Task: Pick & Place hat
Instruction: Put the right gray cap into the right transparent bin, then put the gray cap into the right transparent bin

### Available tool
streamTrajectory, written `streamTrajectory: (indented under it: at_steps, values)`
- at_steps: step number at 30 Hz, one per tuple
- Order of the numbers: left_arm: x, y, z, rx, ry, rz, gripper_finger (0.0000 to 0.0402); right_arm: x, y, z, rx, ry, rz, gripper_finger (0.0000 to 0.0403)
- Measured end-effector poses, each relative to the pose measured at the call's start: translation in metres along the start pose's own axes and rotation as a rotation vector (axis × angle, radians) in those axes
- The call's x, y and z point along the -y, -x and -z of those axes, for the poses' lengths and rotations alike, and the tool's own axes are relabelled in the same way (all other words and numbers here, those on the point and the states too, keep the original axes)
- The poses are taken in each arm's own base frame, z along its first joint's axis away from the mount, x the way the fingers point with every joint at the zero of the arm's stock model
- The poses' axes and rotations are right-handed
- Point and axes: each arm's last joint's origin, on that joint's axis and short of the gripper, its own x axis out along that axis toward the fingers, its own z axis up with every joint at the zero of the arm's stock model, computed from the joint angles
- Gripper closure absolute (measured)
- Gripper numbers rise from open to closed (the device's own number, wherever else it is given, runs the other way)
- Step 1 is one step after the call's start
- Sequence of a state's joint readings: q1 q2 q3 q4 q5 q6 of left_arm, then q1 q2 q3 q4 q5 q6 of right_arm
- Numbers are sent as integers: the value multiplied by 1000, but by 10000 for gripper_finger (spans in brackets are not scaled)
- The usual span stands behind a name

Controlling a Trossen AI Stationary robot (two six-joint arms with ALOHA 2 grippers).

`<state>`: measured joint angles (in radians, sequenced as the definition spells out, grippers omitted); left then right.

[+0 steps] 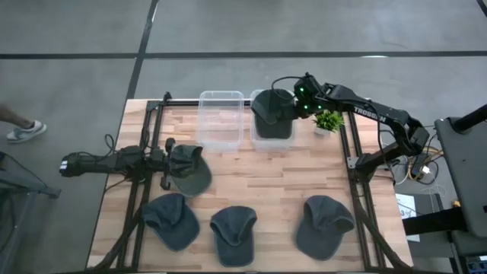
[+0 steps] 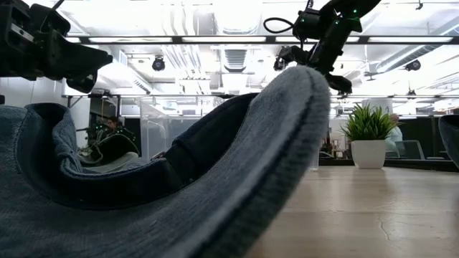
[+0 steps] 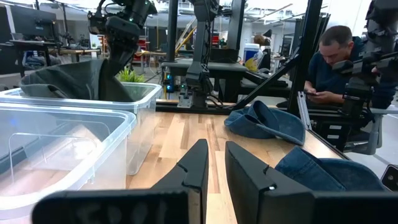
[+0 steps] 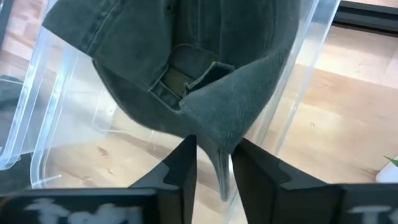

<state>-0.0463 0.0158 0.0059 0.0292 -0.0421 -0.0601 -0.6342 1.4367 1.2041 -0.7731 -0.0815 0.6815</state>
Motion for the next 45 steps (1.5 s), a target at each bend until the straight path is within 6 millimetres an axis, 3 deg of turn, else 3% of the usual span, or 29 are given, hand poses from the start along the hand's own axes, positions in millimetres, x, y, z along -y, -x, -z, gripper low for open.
streamTrajectory:
  at_steps: [8,21,27,33,38,45]
  values:
    - [0,0,0,0,0,-1,353,-3,6,-2,-4,0,-27,292]
    - [0,0,0,0,0,-1,353,-5,21,-1,-71,12,-15,319]
    - [0,0,0,0,0,0,353,-16,30,-3,-49,56,-52,328]
    - [0,0,0,1,0,0,353,-49,50,5,-74,336,-240,329]
    - [0,0,0,0,0,2,353,-81,63,32,-121,598,-399,327]
    - [3,2,-12,31,-49,88,353,-103,89,66,-44,864,-550,342]
